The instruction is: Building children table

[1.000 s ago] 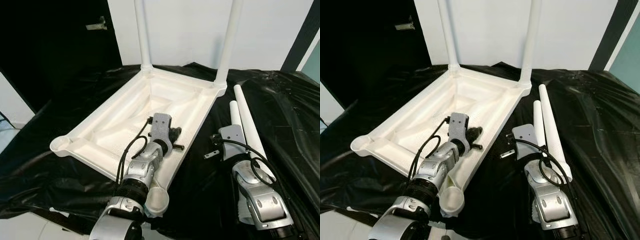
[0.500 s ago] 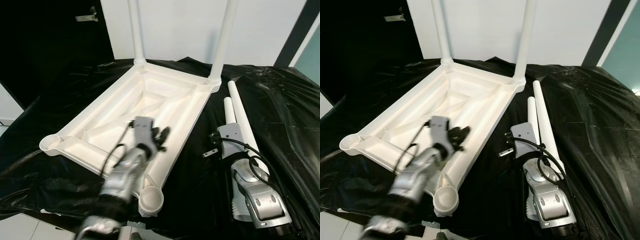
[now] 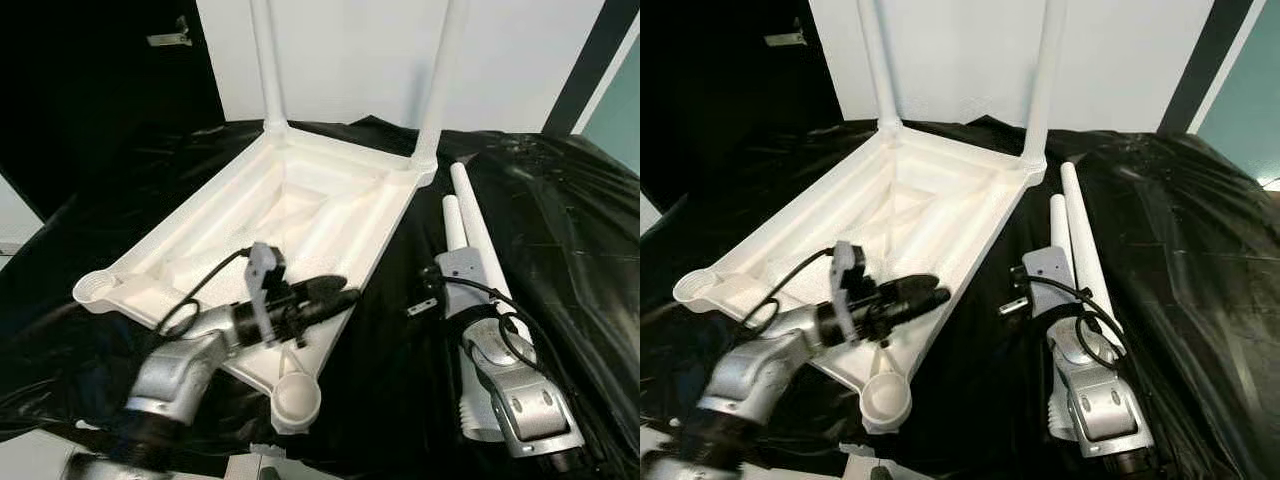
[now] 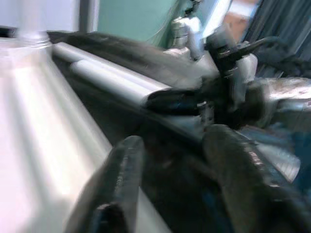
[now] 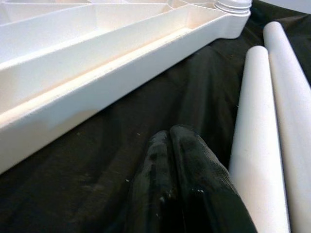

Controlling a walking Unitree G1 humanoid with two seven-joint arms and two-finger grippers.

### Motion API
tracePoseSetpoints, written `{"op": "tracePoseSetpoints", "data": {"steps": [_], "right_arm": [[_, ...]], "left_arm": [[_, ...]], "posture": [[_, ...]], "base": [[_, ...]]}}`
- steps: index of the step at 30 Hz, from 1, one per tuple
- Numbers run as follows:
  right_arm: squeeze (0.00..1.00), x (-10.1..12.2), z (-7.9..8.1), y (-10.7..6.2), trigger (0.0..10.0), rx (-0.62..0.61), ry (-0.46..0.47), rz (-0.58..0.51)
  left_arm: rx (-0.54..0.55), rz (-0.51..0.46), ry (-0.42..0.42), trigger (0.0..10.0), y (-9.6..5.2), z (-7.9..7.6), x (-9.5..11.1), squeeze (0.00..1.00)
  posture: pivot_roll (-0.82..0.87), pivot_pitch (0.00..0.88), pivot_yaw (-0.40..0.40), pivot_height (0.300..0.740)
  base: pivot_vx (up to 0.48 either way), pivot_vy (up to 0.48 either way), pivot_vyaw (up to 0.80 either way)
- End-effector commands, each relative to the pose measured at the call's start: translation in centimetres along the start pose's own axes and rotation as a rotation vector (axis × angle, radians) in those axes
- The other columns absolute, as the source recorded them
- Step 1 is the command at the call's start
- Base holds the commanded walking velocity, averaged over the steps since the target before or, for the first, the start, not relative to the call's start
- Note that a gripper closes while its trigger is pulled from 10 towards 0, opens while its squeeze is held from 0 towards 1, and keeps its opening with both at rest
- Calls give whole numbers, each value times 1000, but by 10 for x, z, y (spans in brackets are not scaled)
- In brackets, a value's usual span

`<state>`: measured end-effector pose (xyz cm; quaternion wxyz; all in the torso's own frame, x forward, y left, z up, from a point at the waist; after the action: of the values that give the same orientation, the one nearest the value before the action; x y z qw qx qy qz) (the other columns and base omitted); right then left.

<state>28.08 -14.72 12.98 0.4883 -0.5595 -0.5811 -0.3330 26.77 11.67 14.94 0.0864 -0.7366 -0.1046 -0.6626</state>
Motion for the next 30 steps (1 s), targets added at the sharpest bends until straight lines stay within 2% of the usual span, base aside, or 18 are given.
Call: {"op": "tracePoseSetpoints", "data": {"steps": [1, 4, 5, 7, 8, 12, 13, 17, 19, 20, 21, 24, 30], "right_arm": [[0, 0, 1, 2, 10000, 4, 5, 2], [0, 0, 1, 2, 10000, 4, 5, 1], [0, 0, 1, 2, 10000, 4, 5, 1], [0, 0, 1, 3, 10000, 4, 5, 1], [0, 0, 1, 3, 10000, 4, 5, 1], [0, 0, 1, 4, 10000, 3, 8, 1], [0, 0, 1, 4, 10000, 3, 8, 1], [0, -1, 0, 4, 10000, 0, 5, 3], [0, -1, 0, 4, 10000, 0, 5, 3], [0, -2, -1, 3, 10000, -2, 3, 6], [0, -3, -1, 3, 10000, -3, 2, 8], [0, -3, -2, 3, 10000, -5, 1, 10], [0, -3, -2, 4, 10000, -4, 0, 10]], "left_arm": [[-211, 53, 49, 10000, -10, -10, -6, 1000], [-218, 95, 84, 10000, -15, -7, -9, 1000], [-238, 121, 88, 10000, -22, -7, -8, 196], [-253, 136, 85, 10000, -26, -8, -6, 196], [-268, 159, 85, 10000, -33, -8, -5, 0], [-320, 251, 72, 10000, -52, -10, -4, 0], [-320, 251, 72, 10000, -52, -10, -4, 0], [-387, 359, 64, 10000, -78, -12, 0, 0], [-387, 359, 64, 10000, -78, -12, 0, 0], [-409, 401, 63, 10000, -89, -14, 0, 0], [-420, 427, 64, 10000, -94, -16, 0, 0], [-451, 481, 59, 10000, -100, -23, -4, 0], [-493, 520, 48, 10000, -103, -31, -8, 0]], "posture": [[-2, 0, 1, 740], [-2, 0, 1, 740], [0, 0, 1, 740], [0, 0, 1, 740], [0, 0, 4, 740], [0, 0, 4, 740], [0, 0, 4, 740], [0, 0, 3, 740], [0, 0, 3, 740], [0, 0, 1, 740], [1, 0, 0, 740], [3, 0, -4, 740], [5, 0, -7, 740]], "base": [[0, 0, 0], [0, 0, 0], [0, 0, 0], [0, 0, 0], [0, 0, 0], [0, 0, 0], [0, 0, 0], [0, 0, 0], [0, 0, 0], [0, 0, 0], [0, 0, 0], [0, 0, 0], [0, 0, 0]]}}
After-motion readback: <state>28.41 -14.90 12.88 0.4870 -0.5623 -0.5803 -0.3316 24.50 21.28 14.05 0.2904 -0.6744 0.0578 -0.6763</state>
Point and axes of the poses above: a point about 5 cm out from each wrist's last joint towards the gripper, its own y axis pointing out of the wrist towards the gripper, its own x axis along the axis of the wrist's last joint, z = x × y, the point moved 1 cm from there along y, pointing out of the wrist towards the gripper, and after that the axes turned 2 degrees about y, right-handed, at the moved point
